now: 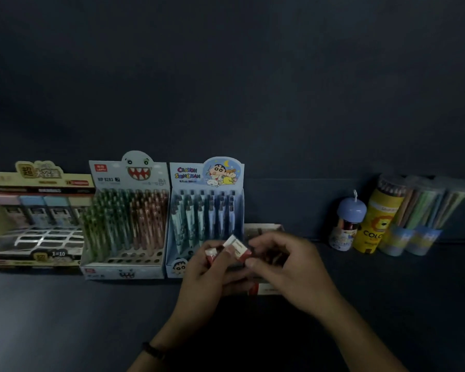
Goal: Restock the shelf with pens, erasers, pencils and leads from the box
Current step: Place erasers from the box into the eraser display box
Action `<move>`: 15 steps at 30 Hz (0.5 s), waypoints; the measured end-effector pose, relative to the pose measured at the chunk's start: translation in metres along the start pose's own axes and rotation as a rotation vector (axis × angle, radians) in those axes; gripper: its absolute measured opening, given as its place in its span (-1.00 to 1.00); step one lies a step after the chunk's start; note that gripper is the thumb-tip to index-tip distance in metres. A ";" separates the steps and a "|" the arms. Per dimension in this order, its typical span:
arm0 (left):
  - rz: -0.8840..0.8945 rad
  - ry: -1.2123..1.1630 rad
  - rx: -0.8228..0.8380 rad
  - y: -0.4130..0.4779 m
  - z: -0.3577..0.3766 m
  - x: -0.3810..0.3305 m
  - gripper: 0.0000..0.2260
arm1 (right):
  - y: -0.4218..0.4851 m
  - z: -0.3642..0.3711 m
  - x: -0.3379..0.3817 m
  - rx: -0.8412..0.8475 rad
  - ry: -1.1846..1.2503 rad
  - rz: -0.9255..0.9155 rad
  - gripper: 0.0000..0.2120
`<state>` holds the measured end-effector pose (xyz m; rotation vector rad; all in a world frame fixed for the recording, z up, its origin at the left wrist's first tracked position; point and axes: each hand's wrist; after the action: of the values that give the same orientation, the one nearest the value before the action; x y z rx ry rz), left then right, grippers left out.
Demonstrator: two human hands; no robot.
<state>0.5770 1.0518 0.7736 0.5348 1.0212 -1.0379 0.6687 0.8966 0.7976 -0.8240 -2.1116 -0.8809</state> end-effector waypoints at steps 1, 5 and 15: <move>0.003 0.003 0.002 0.000 0.000 0.000 -0.87 | -0.001 0.005 0.000 -0.027 -0.036 -0.041 -0.72; 0.018 -0.003 0.007 0.001 0.000 0.001 -0.88 | 0.000 0.019 -0.004 -0.107 -0.135 -0.170 -0.70; 0.307 0.490 0.013 0.004 -0.012 0.006 -0.83 | 0.022 -0.012 -0.019 -0.173 -0.196 -0.165 -0.91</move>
<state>0.5766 1.0601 0.7623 0.9547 1.3100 -0.6503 0.7008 0.8944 0.7965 -0.8632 -2.3239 -1.1228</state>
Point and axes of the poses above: each hand's wrist, its own y-axis towards the middle knuckle, its own z-axis out of the palm, x = y × z, and after that the axes turned 4 degrees about -y, right-handed
